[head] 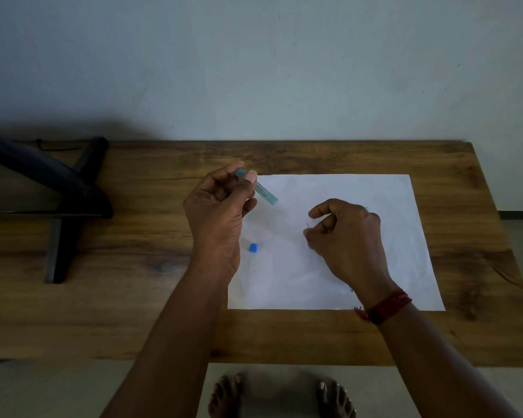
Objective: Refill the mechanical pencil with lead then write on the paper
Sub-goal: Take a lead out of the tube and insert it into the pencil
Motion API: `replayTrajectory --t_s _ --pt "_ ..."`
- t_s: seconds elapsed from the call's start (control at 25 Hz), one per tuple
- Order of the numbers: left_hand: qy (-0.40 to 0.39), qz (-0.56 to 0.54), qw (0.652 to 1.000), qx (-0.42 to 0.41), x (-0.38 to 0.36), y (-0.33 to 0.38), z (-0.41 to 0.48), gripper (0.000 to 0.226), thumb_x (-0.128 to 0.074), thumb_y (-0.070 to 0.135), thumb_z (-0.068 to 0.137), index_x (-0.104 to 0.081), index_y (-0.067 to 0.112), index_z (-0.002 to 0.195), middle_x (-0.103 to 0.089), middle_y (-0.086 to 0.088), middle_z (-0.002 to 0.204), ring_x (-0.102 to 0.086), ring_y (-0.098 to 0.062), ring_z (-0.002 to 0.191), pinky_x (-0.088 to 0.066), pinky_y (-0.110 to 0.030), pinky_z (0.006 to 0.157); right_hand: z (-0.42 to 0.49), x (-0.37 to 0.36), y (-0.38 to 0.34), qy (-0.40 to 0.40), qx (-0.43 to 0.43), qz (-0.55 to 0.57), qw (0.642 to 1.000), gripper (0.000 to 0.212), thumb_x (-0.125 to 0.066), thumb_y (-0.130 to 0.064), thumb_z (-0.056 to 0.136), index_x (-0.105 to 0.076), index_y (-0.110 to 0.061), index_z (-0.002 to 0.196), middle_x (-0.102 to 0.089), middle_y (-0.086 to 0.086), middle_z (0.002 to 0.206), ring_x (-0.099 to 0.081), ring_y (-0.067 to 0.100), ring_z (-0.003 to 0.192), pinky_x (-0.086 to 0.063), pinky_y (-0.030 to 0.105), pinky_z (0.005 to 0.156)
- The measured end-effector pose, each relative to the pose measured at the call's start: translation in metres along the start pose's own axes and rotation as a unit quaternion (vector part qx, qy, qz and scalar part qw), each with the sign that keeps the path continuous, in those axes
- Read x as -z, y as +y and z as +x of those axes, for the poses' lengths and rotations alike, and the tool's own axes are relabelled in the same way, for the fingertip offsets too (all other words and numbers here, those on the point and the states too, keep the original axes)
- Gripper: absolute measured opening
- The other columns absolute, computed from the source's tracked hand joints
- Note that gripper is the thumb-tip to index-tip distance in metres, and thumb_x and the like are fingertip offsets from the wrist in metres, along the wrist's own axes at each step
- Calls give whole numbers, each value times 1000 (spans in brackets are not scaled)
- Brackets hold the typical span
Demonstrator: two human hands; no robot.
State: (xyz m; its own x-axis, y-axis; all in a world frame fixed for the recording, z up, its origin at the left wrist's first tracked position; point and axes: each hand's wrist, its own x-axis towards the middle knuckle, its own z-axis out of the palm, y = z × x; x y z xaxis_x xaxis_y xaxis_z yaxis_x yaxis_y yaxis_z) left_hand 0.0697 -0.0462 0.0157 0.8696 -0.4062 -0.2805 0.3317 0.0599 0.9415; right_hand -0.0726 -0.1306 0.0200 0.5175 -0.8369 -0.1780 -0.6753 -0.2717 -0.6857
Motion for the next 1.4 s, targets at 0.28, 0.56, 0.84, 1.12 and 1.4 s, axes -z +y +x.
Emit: replayTrajectory --t_s 0.28,0.56,0.84,1.12,1.4 --pt "5 -8 1000 -3 1 -1 1 17 -79 8 76 -73 20 88 -75 0 85 -71 -12 81 -56 -25 68 0 -3 -4 -22 -52 -17 998 26 -83 -17 77 -68 -17 98 -73 1 74 -68 13 64 -57 37 86" --pt "10 -21 1000 0 0 -1 1 17 -80 8 76 -71 15 88 -76 -5 85 -73 -18 86 -57 -26 67 1 -4 -4 -34 -58 -29 997 28 -83 -24 76 -65 -20 97 -72 2 74 -69 16 69 -51 39 95" --pt "-9 -60 998 20 1 1 0 16 -78 6 76 -69 11 89 -74 -9 83 -71 -21 77 -56 -30 69 3 6 -3 56 14 54 997 10 -76 -20 85 -73 -19 94 -72 -5 70 -68 7 57 -60 32 65" --pt "-74 -89 989 92 15 9 2 16 -68 -4 81 -67 6 93 -74 -19 94 -73 -31 84 -58 -29 68 -7 -20 -19 -20 162 29 986 18 -73 -22 86 -76 -19 104 -75 -6 95 -60 0 66 -47 10 68" --pt "-114 49 989 80 16 1 8 28 -52 0 96 -68 21 103 -74 5 93 -73 -22 90 -59 -31 72 -14 -48 -15 -122 228 -146 955 34 -61 -43 93 -68 -26 121 -66 -2 105 -59 11 89 -37 19 71"
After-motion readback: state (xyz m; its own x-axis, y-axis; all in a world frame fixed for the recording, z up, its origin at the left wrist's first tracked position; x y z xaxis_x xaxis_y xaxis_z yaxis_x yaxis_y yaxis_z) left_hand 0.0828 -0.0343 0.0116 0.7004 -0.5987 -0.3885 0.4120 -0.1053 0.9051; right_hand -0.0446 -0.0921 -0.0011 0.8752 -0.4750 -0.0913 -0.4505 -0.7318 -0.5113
